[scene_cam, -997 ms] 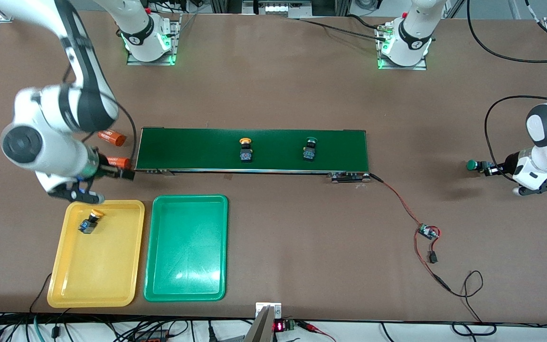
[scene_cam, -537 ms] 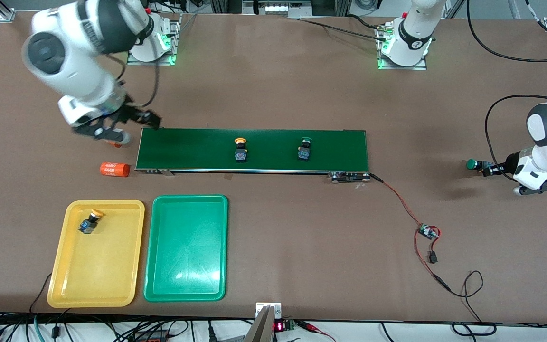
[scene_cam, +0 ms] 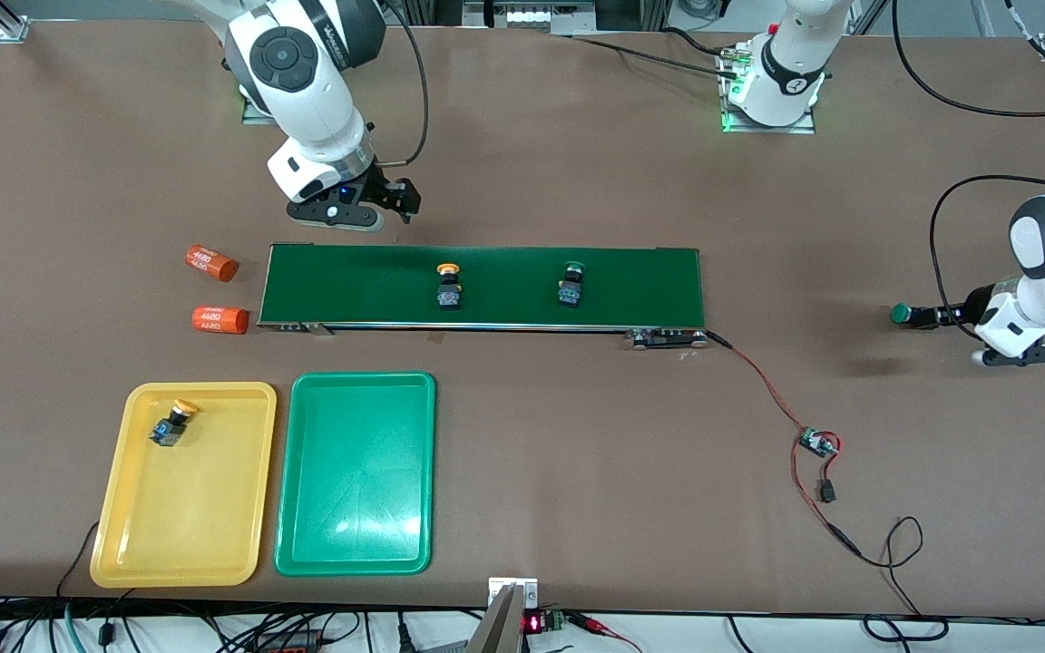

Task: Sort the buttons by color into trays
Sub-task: 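Move the right gripper back over an orange-capped button on the belt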

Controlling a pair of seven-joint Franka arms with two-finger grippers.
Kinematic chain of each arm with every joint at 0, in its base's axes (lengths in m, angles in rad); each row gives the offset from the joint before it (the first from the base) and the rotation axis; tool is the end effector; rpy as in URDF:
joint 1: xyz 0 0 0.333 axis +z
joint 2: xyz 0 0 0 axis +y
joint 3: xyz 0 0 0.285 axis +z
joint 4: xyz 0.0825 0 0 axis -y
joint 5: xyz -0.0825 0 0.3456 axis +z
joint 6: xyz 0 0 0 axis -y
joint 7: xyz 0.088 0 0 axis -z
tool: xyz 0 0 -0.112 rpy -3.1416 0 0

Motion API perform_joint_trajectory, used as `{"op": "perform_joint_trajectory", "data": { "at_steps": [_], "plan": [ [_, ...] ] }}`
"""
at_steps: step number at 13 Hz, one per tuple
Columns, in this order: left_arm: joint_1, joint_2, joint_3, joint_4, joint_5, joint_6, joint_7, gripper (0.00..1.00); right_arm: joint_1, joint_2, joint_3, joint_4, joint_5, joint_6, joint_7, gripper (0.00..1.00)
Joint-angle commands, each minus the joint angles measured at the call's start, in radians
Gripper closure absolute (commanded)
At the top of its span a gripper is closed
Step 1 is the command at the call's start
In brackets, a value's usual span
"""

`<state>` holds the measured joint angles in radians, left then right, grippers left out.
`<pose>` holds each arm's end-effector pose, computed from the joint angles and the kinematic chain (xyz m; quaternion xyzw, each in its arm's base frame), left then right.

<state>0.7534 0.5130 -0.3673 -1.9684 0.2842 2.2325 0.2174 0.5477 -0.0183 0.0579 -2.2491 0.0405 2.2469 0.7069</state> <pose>0.5069 0.2180 0.2053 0.9949 -0.0025 -0.0988 0.0183 0.4027 0.2804 0.3622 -0.9979 0.0631 0.0030 0.0171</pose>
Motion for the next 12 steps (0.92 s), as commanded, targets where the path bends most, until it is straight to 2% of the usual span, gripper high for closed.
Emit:
{"op": "perform_joint_trajectory", "data": {
  "at_steps": [1,4,8,10,12],
  "plan": [
    [0.007,-0.022,0.004,-0.020,0.027,-0.033,0.271,0.25,0.011,0.024,-0.010,-0.004,-0.008,0.055,0.006,0.00],
    [0.020,-0.027,0.004,-0.020,0.029,-0.021,0.627,0.24,0.006,0.061,-0.010,-0.001,-0.008,0.078,0.006,0.00],
    [0.020,-0.028,0.004,-0.024,0.029,0.063,0.966,0.22,0.001,0.164,-0.012,0.023,-0.025,0.213,0.006,0.00],
    [0.015,-0.025,0.002,-0.036,0.026,0.131,1.161,0.15,-0.005,0.225,-0.015,0.081,-0.027,0.227,0.006,0.00],
    [0.012,-0.025,-0.001,-0.055,0.026,0.134,1.211,0.06,0.000,0.283,-0.016,0.124,-0.027,0.227,0.008,0.00]
  ]
}}
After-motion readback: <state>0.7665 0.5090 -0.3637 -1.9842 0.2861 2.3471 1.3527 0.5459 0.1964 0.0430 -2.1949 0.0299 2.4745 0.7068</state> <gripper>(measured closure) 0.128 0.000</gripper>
